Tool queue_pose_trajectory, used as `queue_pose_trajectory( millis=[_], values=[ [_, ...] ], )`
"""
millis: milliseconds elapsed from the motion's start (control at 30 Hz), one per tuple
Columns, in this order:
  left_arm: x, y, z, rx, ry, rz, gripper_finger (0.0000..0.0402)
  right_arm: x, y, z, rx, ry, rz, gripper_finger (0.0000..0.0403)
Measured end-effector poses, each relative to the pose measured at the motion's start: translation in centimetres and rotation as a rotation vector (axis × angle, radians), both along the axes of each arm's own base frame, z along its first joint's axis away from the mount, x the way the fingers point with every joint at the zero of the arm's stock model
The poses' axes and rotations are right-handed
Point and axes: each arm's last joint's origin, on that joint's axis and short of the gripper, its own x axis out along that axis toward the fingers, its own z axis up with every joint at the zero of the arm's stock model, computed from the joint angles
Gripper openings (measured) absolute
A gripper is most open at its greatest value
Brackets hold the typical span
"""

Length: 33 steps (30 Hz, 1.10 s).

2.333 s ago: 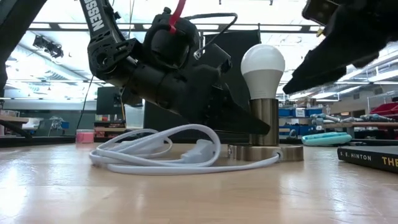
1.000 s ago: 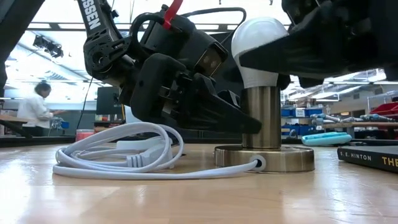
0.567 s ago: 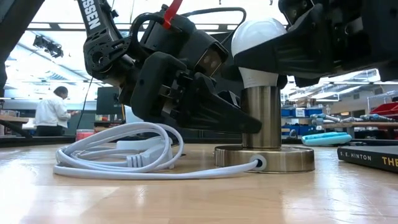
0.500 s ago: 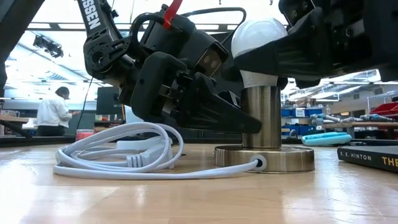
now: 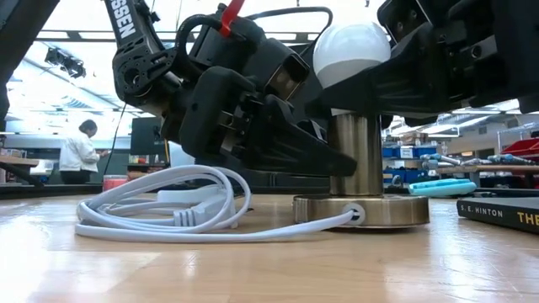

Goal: Screw lightbulb
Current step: Insert the white lightbulb into the silver lamp

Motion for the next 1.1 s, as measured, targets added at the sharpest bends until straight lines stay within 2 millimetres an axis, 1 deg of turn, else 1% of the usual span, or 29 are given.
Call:
queue_pose_trajectory(
  millis=[300,667,867,1100],
  values=[
    [0.2,0.4,0.0,0.038,-0.003,0.164,0.0185,-0.1,-0.2,-0.2,0.017,0.008,-0.139,0.0202],
    [0.3,0.8,0.0,0.065,-0.005,0.321,0.0185,-1.1,0.5,-0.6,-0.059,0.023,-0.36,0.0197],
    [0.3,1.1,0.0,0.066,-0.011,0.422,0.0185,-1.1,0.1,-0.7,-0.035,0.022,-0.464,0.0185],
    [0.3,1.5,0.0,0.059,-0.015,0.552,0.0185,-0.8,-1.2,-0.8,-0.006,0.01,-0.584,0.0183]
  ],
)
